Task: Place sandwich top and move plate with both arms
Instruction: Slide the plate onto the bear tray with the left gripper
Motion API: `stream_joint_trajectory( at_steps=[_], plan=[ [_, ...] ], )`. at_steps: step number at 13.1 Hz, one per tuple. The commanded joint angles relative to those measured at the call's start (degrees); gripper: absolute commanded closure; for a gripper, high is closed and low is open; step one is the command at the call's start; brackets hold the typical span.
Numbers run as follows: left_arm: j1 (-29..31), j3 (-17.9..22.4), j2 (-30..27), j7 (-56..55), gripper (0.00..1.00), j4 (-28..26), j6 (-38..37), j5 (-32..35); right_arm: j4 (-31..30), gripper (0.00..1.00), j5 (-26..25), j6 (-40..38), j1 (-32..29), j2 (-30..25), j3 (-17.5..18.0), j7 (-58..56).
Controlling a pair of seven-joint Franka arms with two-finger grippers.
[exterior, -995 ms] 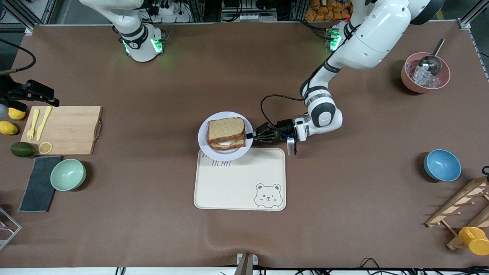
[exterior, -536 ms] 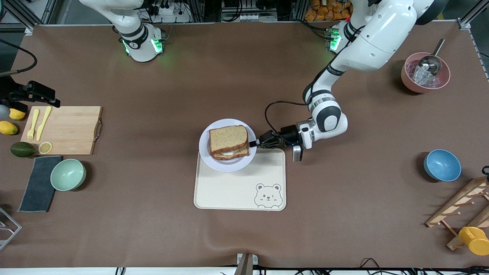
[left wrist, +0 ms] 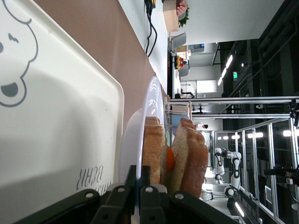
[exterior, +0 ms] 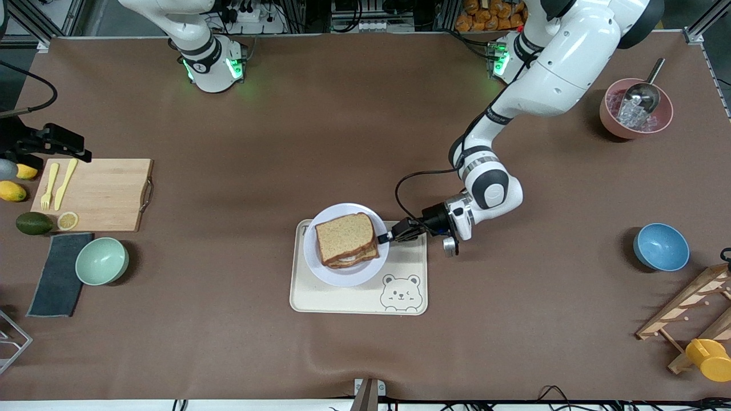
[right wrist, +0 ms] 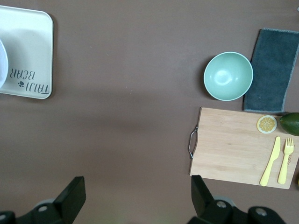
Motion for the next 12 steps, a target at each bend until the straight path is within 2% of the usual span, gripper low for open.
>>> stream_joint_trajectory(
  at_steps=[1, 3, 6, 12],
  plan=[
    [0.0, -0.2, 2.7, -1.0, 1.0, 3.4, 0.4, -1.2, 0.1, 0.0, -0.1, 0.2, -0.3, 0.1, 0.4, 0.5],
    [-0.1, 0.9, 4.0, -0.5, 1.0, 3.7, 0.4, -0.8, 0.1, 0.0, -0.1, 0.1, -0.3, 0.1, 0.4, 0.6],
    [0.7, 3.0, 3.1, -0.3, 1.0, 3.4, 0.5, -0.4, 0.1, 0.0, -0.1, 0.1, -0.3, 0.1, 0.4, 0.5],
    [0.4, 3.2, 4.2, 0.0, 1.0, 3.5, 0.5, -0.3, 0.1, 0.0, -0.1, 0.2, -0.3, 0.5, 0.4, 0.5]
  ],
)
